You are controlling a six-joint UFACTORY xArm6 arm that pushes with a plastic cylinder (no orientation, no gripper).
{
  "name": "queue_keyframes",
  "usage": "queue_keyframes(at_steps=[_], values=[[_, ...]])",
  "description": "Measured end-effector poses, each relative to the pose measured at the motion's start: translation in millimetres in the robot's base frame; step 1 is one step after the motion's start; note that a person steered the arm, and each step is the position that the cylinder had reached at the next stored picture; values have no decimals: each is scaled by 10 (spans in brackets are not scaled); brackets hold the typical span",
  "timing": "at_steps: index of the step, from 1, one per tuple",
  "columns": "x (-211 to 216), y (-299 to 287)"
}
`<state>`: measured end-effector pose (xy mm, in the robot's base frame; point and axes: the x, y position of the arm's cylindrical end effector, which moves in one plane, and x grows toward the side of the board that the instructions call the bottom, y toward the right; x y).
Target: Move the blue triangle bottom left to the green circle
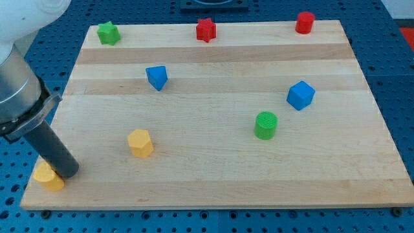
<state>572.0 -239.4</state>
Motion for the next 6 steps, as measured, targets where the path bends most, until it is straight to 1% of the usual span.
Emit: queue_keyframes(at_steps=[1, 2, 4, 5, 6], values=[[6, 0], [-155, 27], [-159, 5], [-194, -151], [-872, -162]])
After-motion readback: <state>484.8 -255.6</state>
